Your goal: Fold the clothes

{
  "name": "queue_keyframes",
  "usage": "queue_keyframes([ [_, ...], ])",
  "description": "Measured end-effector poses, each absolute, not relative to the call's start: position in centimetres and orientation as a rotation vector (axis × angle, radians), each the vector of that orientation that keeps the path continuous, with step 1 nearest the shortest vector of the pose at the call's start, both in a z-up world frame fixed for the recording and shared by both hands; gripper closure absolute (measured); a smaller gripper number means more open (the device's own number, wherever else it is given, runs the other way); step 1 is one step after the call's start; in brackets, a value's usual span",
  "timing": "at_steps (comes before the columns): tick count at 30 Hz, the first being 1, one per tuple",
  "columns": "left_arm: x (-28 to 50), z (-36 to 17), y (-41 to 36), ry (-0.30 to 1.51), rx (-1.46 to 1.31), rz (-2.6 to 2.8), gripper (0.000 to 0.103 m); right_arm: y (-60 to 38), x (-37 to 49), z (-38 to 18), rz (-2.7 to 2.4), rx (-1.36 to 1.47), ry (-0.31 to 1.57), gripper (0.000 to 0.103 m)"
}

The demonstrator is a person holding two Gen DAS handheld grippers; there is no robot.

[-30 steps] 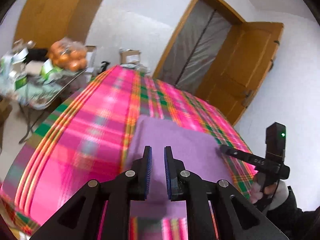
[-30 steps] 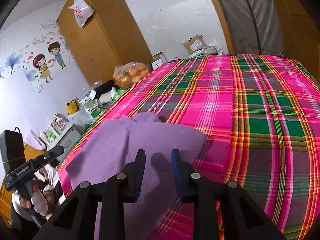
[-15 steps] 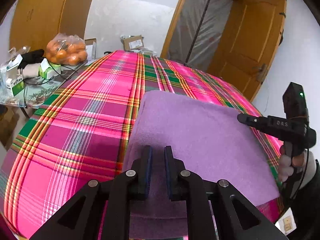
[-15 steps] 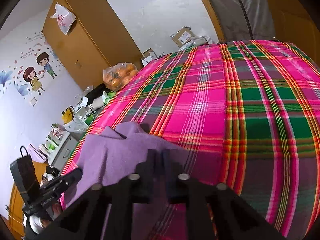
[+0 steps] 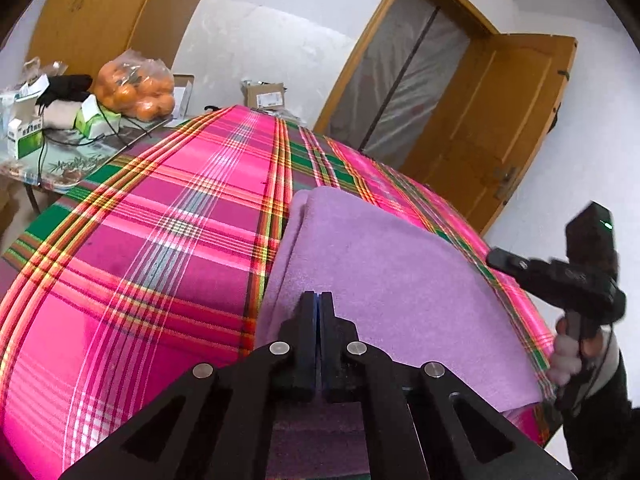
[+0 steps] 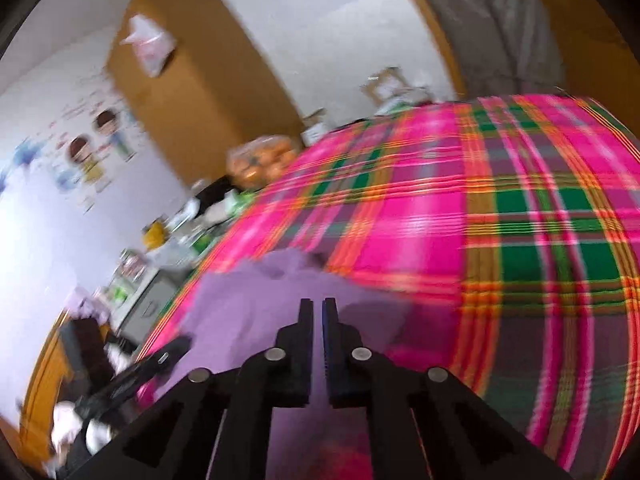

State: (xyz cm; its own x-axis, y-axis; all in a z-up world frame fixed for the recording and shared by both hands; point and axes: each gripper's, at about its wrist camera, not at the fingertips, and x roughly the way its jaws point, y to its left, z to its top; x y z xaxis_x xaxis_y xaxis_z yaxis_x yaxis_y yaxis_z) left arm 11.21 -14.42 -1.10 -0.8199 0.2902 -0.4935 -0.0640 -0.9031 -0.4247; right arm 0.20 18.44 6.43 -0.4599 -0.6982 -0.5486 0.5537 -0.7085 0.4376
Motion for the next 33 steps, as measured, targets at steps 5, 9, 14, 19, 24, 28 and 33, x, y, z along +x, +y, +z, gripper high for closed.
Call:
queue_keyframes([
  [5,12.5,-1.1,-14.6,-0.592,-0.853,2.763,0.101,15.2,3.6,4.8,-2.08,0.963,0.018,0.086],
  [9,13.8,-0.7,-14.7,-0.592,-0.881,2.766,0.1,15.1,4.5,5.8,-2.115,0.934,0.082,0.086],
  [14,13.4,1.0,-13.8,-0.542,-0.913,2.778,0.1,14.1,3.7,7.5,-2.134,0.878,0.072,0.086],
  [19,11.3,1.1,-12.6,-0.435,-0.994,2.773,0.098,10.9,1.3,5.4,-2.098,1.023,0.15,0.087],
  [24,10.9,1.3,-13.1,-0.465,-1.038,2.745,0.097,12.4,0.6,7.0,-2.113,0.986,0.029,0.086],
  [28,8.8,3.5,-13.1,-0.434,-0.992,2.753,0.095,13.8,-1.4,6.9,-2.168,1.021,-0.052,0.086],
  [33,3.8,4.4,-12.1,-0.354,-1.021,2.732,0.088,15.0,-3.9,6.2,-2.224,1.076,-0.128,0.086],
])
